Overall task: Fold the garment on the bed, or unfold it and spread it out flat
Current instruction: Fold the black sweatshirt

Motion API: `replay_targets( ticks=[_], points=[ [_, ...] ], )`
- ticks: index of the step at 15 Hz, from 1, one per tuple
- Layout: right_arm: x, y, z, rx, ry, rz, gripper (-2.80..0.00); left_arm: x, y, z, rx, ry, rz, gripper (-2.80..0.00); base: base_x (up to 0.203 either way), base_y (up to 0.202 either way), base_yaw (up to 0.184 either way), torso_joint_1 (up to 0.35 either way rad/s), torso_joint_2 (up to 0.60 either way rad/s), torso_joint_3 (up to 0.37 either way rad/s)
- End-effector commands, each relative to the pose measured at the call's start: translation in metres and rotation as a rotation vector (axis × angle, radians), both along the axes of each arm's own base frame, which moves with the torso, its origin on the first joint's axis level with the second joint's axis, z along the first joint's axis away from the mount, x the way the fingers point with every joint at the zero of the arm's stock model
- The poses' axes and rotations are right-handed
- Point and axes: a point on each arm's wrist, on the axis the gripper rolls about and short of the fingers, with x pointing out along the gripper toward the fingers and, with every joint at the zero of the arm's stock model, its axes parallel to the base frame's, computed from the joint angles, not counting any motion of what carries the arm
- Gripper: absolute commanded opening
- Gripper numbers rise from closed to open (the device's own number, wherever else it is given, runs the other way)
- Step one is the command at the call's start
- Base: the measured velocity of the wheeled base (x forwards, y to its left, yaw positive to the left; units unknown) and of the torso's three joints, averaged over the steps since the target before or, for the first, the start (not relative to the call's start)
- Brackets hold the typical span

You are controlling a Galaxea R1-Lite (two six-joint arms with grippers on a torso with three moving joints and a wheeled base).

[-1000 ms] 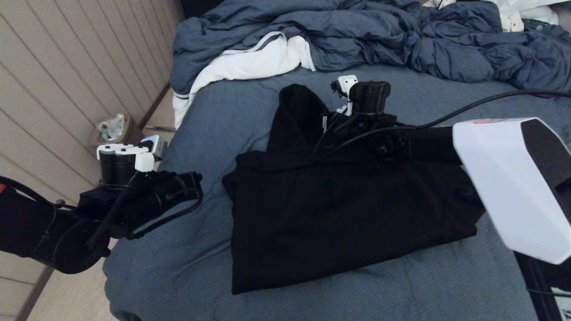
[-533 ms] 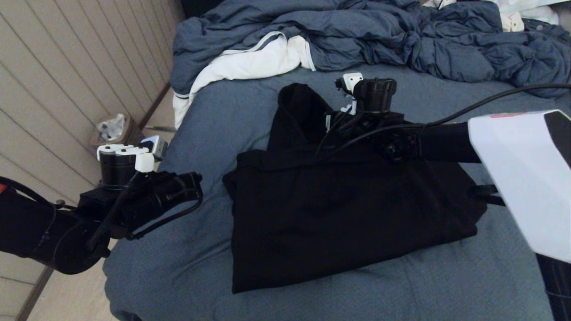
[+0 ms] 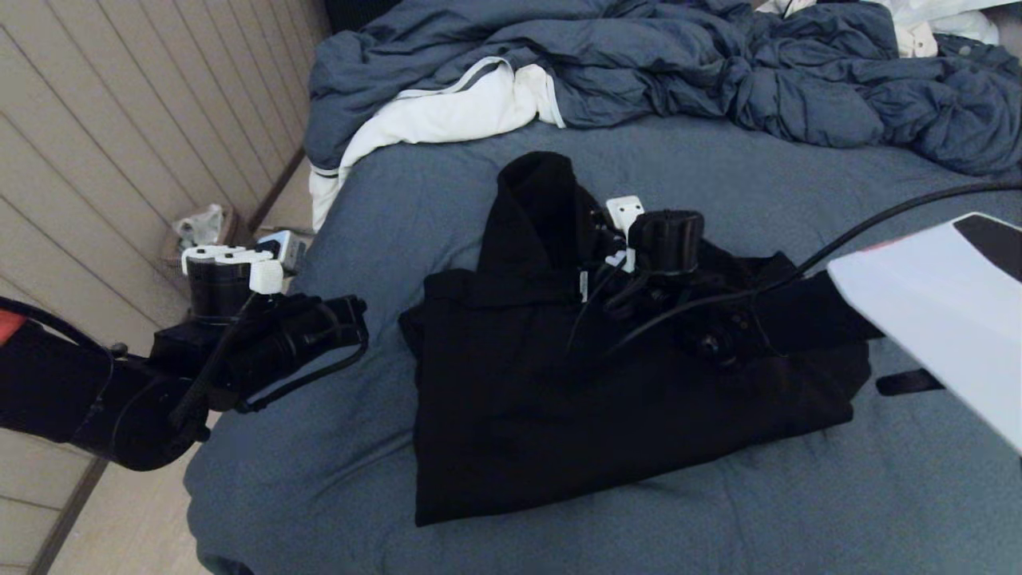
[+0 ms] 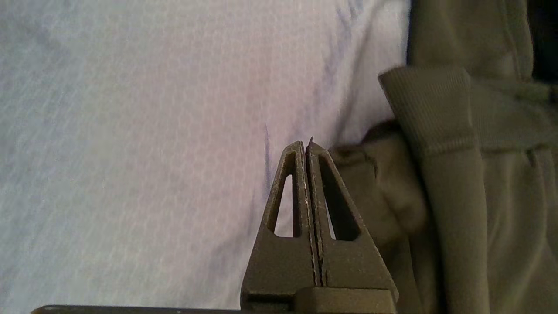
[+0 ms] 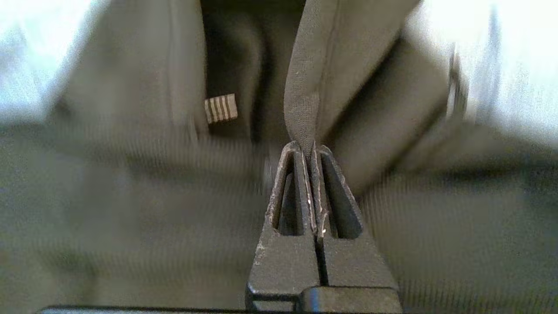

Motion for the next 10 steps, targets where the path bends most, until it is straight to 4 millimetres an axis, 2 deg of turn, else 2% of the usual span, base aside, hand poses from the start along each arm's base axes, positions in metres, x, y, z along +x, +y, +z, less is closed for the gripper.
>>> replay_targets(
  ticks=[1, 3, 5, 8, 10],
  points=[
    [-0.014, -0.004, -0.016, -0.011, 0.024, 0.003, -2.8, 0.009, -0.003, -0.003, 0.001, 0.01, 0.001, -2.8, 0.0, 0.0, 0.0, 0.0, 0.0, 0.0],
    [-0.025, -0.01, -0.031, -0.013, 0.033, 0.004, -2.8, 0.017, -0.007, -0.008, 0.007, 0.026, -0.001, -2.8, 0.0, 0.0, 0.0, 0.0, 0.0, 0.0],
    [-0.032, -0.015, -0.048, -0.019, 0.049, 0.003, -2.8, 0.023, -0.01, -0.002, 0.002, 0.013, -0.004, -2.8, 0.0, 0.0, 0.0, 0.0, 0.0, 0.0],
    [-0.038, -0.02, -0.072, -0.023, 0.063, -0.002, -2.8, 0.031, -0.021, 0.02, -0.004, -0.005, -0.025, -2.8, 0.0, 0.0, 0.0, 0.0, 0.0, 0.0],
    [-0.04, -0.022, -0.079, -0.012, 0.071, -0.007, -2.8, 0.037, -0.032, 0.04, -0.013, -0.026, -0.045, -2.8, 0.0, 0.0, 0.0, 0.0, 0.0, 0.0]
  ],
)
